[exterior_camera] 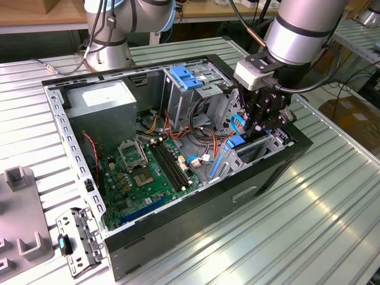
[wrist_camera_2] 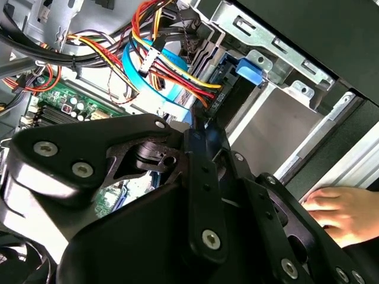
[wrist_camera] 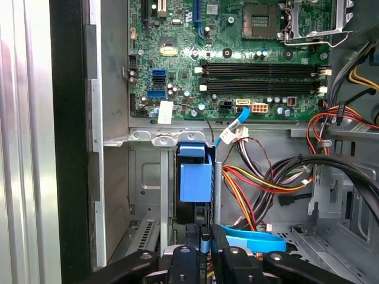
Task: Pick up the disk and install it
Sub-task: 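Insert the second disk wire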
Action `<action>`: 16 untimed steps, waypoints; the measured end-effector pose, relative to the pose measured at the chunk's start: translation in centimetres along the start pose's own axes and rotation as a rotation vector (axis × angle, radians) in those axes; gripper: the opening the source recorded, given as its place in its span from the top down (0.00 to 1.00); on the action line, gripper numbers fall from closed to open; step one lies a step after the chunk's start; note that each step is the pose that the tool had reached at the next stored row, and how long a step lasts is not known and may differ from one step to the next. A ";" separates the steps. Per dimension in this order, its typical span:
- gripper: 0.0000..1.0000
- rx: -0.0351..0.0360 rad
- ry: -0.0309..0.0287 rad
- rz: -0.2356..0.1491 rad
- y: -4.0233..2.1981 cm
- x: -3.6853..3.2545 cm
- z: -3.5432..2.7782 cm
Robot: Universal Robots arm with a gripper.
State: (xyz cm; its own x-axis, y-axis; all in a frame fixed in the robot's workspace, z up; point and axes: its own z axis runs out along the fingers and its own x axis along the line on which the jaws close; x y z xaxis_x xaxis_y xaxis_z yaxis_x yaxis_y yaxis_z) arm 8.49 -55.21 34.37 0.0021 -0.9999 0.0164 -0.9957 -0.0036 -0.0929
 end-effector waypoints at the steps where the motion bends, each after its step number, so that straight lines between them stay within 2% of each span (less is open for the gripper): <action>1: 0.76 0.0000 0.0002 0.000 -0.03 0.00 -0.26; 5: 0.76 -0.0001 0.0003 0.000 -0.10 0.00 -1.10; 9: 0.78 0.0000 0.0002 0.000 -0.11 0.00 -1.13; 11: 0.89 -0.0001 0.0003 0.000 -0.11 0.00 -1.13; 16: 0.89 -0.0001 0.0002 0.000 -0.11 0.00 -1.14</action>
State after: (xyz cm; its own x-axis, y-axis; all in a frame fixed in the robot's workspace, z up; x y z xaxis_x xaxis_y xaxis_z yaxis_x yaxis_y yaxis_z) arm 8.49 -55.20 35.51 0.0021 -0.9999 0.0166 -0.9957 -0.0036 -0.0929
